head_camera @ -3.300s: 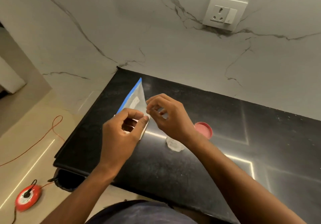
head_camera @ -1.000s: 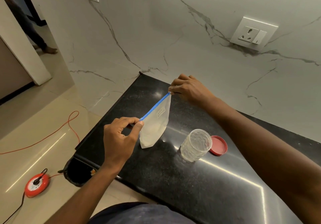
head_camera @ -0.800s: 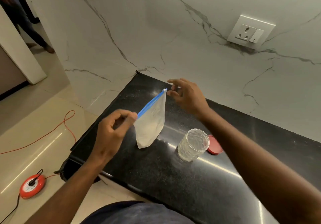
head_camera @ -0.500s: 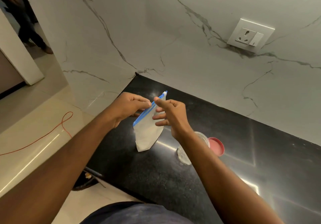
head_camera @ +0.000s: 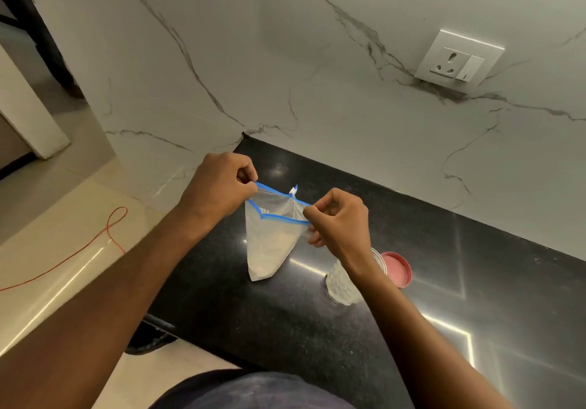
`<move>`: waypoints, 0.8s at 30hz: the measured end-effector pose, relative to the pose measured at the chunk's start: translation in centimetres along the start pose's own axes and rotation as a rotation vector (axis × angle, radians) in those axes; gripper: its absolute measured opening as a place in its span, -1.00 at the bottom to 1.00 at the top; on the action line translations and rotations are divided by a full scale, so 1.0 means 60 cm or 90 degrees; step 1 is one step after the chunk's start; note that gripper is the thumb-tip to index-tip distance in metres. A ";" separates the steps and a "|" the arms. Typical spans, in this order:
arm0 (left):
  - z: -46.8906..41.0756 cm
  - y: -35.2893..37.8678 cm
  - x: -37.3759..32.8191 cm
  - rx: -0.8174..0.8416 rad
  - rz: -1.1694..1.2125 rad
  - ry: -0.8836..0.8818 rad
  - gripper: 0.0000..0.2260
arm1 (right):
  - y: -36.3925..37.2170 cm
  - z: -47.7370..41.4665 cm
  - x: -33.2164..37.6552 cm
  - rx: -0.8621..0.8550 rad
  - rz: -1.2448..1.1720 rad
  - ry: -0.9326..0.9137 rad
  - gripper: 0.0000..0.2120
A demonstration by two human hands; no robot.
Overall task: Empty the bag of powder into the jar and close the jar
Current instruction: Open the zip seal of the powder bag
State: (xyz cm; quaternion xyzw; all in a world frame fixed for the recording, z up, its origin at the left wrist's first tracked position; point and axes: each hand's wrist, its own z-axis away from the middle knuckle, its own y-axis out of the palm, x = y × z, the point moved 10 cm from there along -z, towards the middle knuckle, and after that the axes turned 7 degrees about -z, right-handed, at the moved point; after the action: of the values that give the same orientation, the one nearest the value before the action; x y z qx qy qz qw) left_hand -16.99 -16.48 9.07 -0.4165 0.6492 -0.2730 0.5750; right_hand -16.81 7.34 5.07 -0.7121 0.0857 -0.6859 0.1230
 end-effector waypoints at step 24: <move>-0.005 0.044 -0.203 0.123 0.016 0.061 -0.70 | -0.092 -0.016 -0.050 -0.051 -0.024 0.028 -0.82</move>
State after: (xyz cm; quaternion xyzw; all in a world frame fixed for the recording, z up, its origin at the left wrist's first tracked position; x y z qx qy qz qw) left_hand -17.98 -4.81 13.26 -0.3374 0.6516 -0.3468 0.5842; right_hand -18.16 13.44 3.82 -0.7029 0.1028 -0.6993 0.0795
